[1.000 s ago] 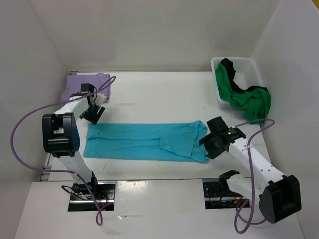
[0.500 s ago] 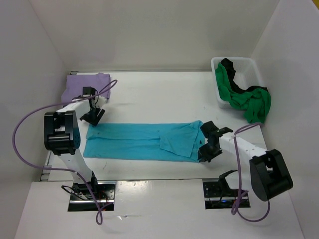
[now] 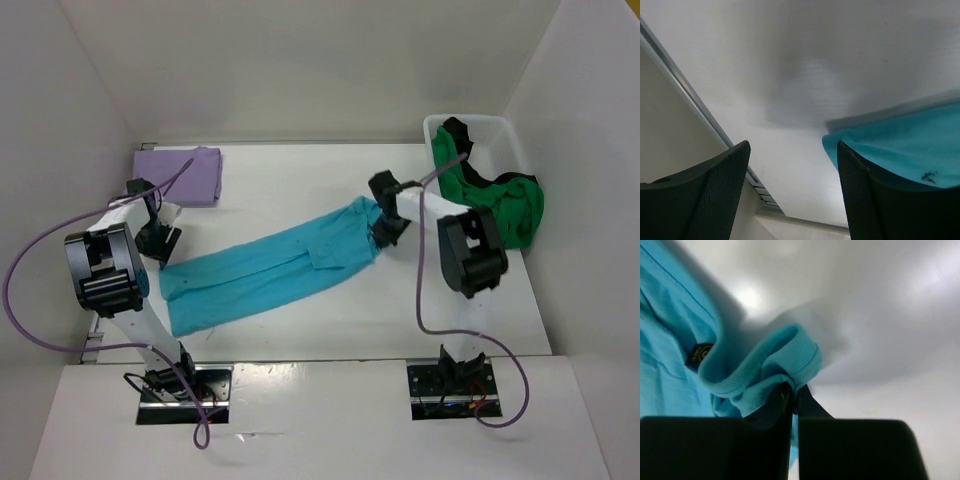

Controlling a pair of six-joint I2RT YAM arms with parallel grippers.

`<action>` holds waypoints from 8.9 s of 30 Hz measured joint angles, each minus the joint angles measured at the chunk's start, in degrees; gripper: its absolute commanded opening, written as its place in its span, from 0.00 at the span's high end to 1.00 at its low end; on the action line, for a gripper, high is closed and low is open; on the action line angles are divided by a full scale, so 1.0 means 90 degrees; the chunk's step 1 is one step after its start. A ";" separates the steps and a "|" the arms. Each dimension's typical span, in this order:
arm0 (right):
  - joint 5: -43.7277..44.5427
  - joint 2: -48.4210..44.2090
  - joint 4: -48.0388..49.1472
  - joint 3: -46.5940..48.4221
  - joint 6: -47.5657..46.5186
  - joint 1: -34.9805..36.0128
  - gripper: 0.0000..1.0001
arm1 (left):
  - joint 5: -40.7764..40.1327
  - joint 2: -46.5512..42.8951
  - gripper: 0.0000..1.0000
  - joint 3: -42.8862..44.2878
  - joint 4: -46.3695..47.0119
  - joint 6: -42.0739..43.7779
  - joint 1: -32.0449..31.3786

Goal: Fold and stack the t-shirts
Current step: Rotate the tshirt 90 degrees, then grab the bottom of the folded rectangular tshirt with both arms, then fold the folded rectangular tshirt in 1/3 of the way

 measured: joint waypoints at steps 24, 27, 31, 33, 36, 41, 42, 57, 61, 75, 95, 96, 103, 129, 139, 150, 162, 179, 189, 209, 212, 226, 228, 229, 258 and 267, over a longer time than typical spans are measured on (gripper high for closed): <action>0.3750 -0.0223 -0.0610 0.4704 -0.3976 0.2368 0.00 | 0.0466 -0.1209 0.23 -0.0554 -0.1083 -0.0556 -0.0957; 0.3432 -0.1940 -0.0121 0.2922 -0.3895 0.3980 0.00 | 0.0622 -0.1780 0.23 -0.0792 -0.1205 -0.0525 -0.0945; 0.2914 -0.2608 0.0117 0.1736 -0.3140 0.5047 0.00 | 0.0792 -0.2688 0.23 -0.1090 -0.1474 -0.0391 -0.0862; 0.2730 -0.2242 0.0257 0.1598 -0.2698 0.5287 0.00 | 0.0828 -0.3150 0.20 -0.1258 -0.1617 -0.0347 -0.0736; 0.2346 -0.1100 0.0520 0.1668 -0.2159 0.5693 0.00 | 0.0860 -0.3747 0.15 -0.1384 -0.1865 -0.0325 -0.0430; 0.1545 0.0979 0.0559 0.2579 -0.1603 0.6144 0.02 | 0.0920 -0.4272 0.14 -0.1387 -0.1977 -0.0304 0.0121; 0.1411 0.1316 0.0561 0.2822 -0.1520 0.6173 0.03 | 0.0923 -0.4277 0.14 -0.1387 -0.1962 -0.0304 0.0216; 0.0554 0.3058 0.0262 0.4772 -0.0661 0.6159 0.24 | 0.1175 -0.4114 0.14 -0.1268 -0.1855 0.0151 0.1083; 0.0323 0.3378 0.0228 0.5231 -0.0634 0.6139 0.60 | 0.1258 -0.4109 0.14 -0.1192 -0.1821 0.0289 0.1207; -0.0362 0.1253 0.1768 0.1394 -0.0007 0.5132 1.00 | 0.1511 -0.4058 0.14 -0.1141 -0.1977 0.0646 0.1115; -0.0449 -0.3723 -0.0153 -0.3089 0.0714 0.4772 0.51 | 0.1209 -0.3330 0.14 0.0576 -0.2382 0.0068 -0.4218; -0.0376 -0.3905 -0.0340 -0.2939 0.0811 0.4945 0.51 | 0.1219 -0.3390 0.14 0.0464 -0.2390 0.0068 -0.4352; -0.0036 -0.2754 -0.0430 -0.1100 0.0962 0.5977 0.52 | 0.1591 -0.4238 0.14 -0.0690 -0.2317 0.0070 -0.4534; -0.0418 -0.0257 0.0874 -0.0199 -0.0034 0.5467 0.86 | 0.2375 -0.4461 0.14 -0.1212 -0.0464 -0.1073 -0.4068; -0.1314 -0.0549 0.1464 -0.0617 -0.0350 0.5421 1.00 | 0.2378 -0.4500 0.14 -0.1212 -0.0469 -0.1064 -0.4068; -0.2370 -0.1355 0.1741 -0.1729 -0.0415 0.5195 0.73 | 0.2042 -0.4498 0.14 -0.1212 -0.0597 -0.0447 -0.4624; -0.1916 -0.2659 0.1328 -0.2161 0.0017 0.4670 0.50 | 0.0673 -0.6176 0.00 -0.2506 -0.0962 0.3349 -0.6785; -0.1909 -0.6263 0.0743 -0.4141 0.0765 0.3150 0.46 | 0.3937 -0.8614 0.05 -0.4935 -0.1656 0.9292 -0.7026; -0.2144 -0.5231 0.0775 -0.4265 0.0328 0.2948 0.46 | 0.3859 -0.7553 0.38 -0.5384 -0.0585 0.9636 -0.8306; -0.2586 -0.3786 0.0945 -0.4051 -0.0362 0.2948 0.46 | 0.3337 -0.4711 0.74 -0.4758 0.0061 0.9670 -0.8769; -0.2708 -0.3786 0.0947 -0.4051 -0.0389 0.2948 0.46 | 0.3337 -0.4456 0.82 -0.4619 0.0075 0.9673 -0.8769; -0.3492 -0.2992 0.1360 -0.4051 -0.0464 0.3424 0.50 | 0.3344 -0.4141 1.00 -0.4335 0.0294 0.9644 -0.8769; -0.3568 -0.2885 0.1452 -0.4058 -0.0483 0.3441 0.57 | 0.3342 -0.4141 1.00 -0.4318 0.0321 0.9617 -0.8769; -0.3589 -0.2851 0.1491 -0.4063 -0.0503 0.3441 0.59 | 0.3342 -0.4143 1.00 -0.4311 0.0328 0.9600 -0.8769; -0.3543 -0.2922 0.1178 -0.2516 -0.1263 0.2562 1.00 | 0.3951 -0.4486 1.00 -0.2890 0.0733 0.5867 -0.7033; -0.3563 -0.2098 0.1071 -0.1333 -0.2055 0.1394 1.00 | 0.4357 -0.3347 1.00 -0.1933 0.1778 0.4886 -0.5438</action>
